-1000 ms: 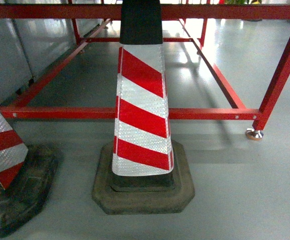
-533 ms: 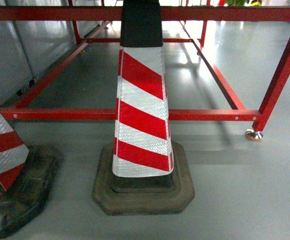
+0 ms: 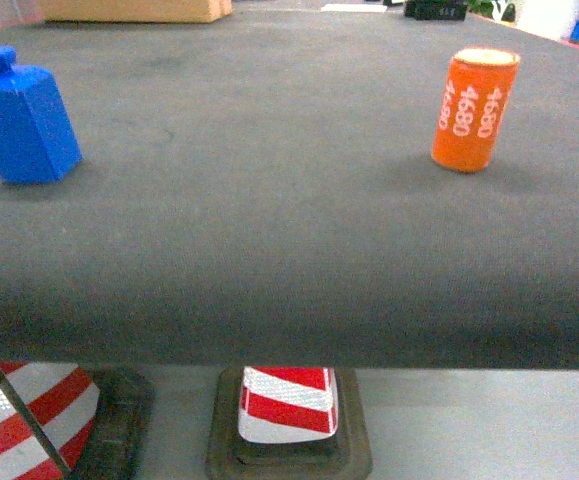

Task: Sort blue parts and orange caps into right shelf containers

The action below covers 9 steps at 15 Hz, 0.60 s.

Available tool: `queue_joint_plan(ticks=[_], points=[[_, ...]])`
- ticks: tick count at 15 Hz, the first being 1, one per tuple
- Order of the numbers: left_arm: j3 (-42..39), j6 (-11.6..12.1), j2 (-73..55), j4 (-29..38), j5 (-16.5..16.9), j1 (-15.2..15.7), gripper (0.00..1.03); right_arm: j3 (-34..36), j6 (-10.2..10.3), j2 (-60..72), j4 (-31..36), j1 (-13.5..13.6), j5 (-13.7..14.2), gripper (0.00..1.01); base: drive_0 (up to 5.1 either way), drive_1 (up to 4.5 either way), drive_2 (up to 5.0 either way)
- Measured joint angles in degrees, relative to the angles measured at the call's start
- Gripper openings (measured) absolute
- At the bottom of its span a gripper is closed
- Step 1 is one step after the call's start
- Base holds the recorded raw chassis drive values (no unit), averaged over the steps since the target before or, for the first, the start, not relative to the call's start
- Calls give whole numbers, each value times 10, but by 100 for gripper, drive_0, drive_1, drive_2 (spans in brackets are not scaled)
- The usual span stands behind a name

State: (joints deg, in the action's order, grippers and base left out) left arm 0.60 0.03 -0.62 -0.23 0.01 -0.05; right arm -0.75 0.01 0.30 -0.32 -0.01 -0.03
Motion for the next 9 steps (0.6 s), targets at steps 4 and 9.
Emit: queue_joint_plan(ticks=[4, 9], points=[[0, 0, 0, 0, 0, 0, 98, 0, 0, 0, 1, 0, 0, 98, 0, 0, 0], [0, 0, 0, 0, 0, 0, 98, 0, 0, 0, 1, 0, 0, 98, 0, 0, 0]])
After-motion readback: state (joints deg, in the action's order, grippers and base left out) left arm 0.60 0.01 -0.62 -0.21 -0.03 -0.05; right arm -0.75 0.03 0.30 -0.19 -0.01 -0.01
